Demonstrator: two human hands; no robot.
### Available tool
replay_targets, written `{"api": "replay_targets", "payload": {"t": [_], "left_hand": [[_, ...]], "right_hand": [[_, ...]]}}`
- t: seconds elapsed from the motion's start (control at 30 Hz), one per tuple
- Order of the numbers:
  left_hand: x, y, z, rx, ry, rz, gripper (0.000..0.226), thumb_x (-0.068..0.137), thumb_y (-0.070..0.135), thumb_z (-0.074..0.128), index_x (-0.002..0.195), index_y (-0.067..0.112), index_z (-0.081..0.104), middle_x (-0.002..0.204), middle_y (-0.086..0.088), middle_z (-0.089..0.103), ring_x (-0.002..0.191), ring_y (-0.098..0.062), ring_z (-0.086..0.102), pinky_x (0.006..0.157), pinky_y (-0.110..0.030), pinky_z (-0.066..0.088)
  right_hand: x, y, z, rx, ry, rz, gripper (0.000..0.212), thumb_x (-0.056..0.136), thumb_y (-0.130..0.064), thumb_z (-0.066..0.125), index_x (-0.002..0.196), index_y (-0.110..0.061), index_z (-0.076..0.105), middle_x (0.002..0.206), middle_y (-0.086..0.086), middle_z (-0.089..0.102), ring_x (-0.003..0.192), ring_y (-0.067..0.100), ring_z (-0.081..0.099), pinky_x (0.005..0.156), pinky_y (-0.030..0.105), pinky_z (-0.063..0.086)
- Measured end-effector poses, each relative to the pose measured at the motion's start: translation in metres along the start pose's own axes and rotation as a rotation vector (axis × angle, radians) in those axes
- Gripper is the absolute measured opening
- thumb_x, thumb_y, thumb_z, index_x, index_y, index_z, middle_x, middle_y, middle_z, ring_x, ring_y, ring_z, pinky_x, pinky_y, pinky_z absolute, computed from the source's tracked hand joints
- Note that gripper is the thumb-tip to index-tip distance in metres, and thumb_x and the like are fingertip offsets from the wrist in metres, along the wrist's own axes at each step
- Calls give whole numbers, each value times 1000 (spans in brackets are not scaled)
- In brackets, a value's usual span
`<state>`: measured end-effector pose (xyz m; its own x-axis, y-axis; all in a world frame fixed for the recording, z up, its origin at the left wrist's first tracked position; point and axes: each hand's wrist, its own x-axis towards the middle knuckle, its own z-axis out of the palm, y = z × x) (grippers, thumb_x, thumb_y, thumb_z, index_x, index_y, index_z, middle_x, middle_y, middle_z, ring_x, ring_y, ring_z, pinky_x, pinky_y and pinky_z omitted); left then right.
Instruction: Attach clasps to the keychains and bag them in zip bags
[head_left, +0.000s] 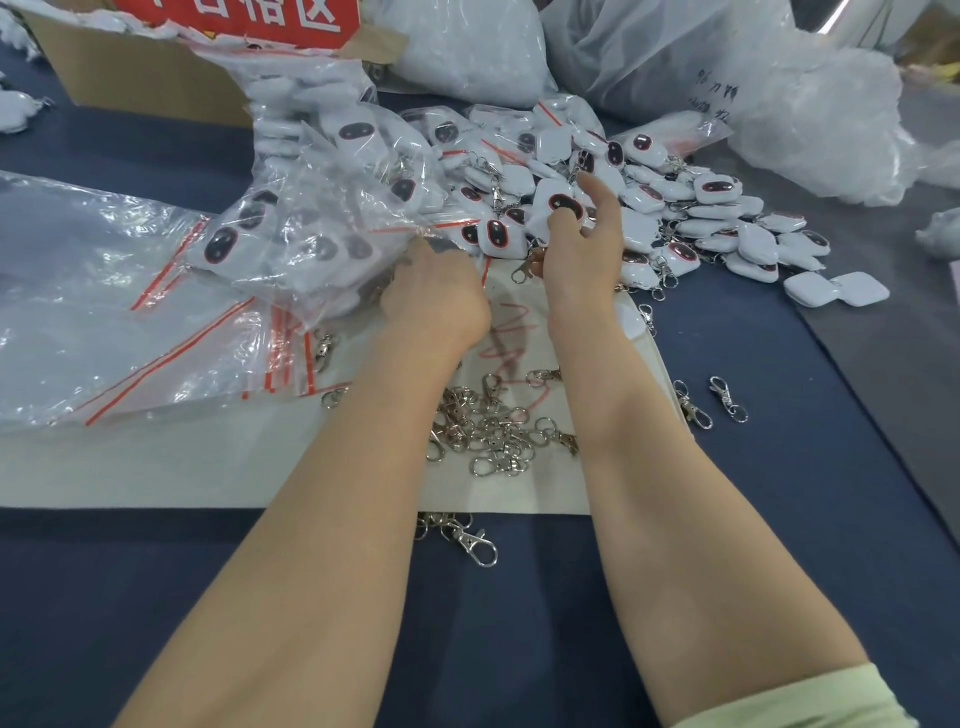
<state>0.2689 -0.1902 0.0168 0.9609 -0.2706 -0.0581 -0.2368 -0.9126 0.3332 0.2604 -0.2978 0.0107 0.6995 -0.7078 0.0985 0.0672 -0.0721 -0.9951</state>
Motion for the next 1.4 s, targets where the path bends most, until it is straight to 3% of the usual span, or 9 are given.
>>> {"api": "replay_targets", "payload": {"t": [0.3,0.5,0.63,0.7,0.83,0.97,1.07,1.17,1.4], "left_hand": [[8,-4,-29,-404,76,-37,34,99,18,40,115,-9,53,122,-25,54,82,-29,58,52,-24,35],[9,-3,-23,-546,221,-54,32,99,24,42,106,-2,59,110,-21,62,96,-32,58,60,-24,32],[13,-7,-15,-598,196,-52,20,96,26,49,104,11,59,98,-5,63,94,-23,59,73,-27,37],[14,-7,-12,-593,199,-21,23,94,30,53,106,11,59,93,0,59,89,-19,56,71,-26,37],[13,-7,-10,-560,218,-2,28,89,39,58,94,12,55,75,6,53,75,-16,49,54,-21,30],[12,-10,-11,-471,227,-19,25,96,26,49,97,7,64,83,-6,62,69,-20,54,54,-22,33],[9,-7,-10,-393,179,-8,20,95,19,50,93,5,64,75,-4,56,66,-21,50,55,-23,33],[6,-4,-9,-338,158,10,17,95,20,52,95,11,67,80,-1,57,63,-17,49,57,-23,35],[5,-5,-6,-412,198,25,24,96,19,47,91,11,69,79,-5,60,67,-21,53,61,-24,39]], "right_hand": [[-1,-3,5,-197,-192,-53,11,91,-23,51,89,-25,62,82,-10,61,80,19,57,85,43,50],[-8,-7,9,-220,-476,-124,26,97,-21,52,74,-14,61,68,-2,54,55,1,51,62,16,45],[-6,-5,8,-276,-508,-169,24,96,-16,52,75,-20,63,70,-11,61,73,5,56,74,23,45],[-6,-4,7,-274,-485,-165,33,100,-23,49,68,-23,60,58,-16,59,59,-3,51,62,16,41],[-6,-4,8,-305,-460,-120,45,104,-38,35,81,-21,69,84,12,73,62,0,58,63,12,43],[-8,-3,9,-297,-432,-166,29,102,-23,44,103,-14,71,99,-1,69,85,-3,59,83,17,44],[-5,1,8,-119,-330,-58,25,95,-7,51,119,-14,57,111,2,57,92,17,62,84,35,55],[-1,-1,5,251,-246,179,25,94,-2,55,117,-8,48,103,6,50,77,16,58,64,24,56],[3,-4,-2,601,-259,332,16,92,3,56,103,-8,54,91,7,56,76,20,57,63,22,53]]}}
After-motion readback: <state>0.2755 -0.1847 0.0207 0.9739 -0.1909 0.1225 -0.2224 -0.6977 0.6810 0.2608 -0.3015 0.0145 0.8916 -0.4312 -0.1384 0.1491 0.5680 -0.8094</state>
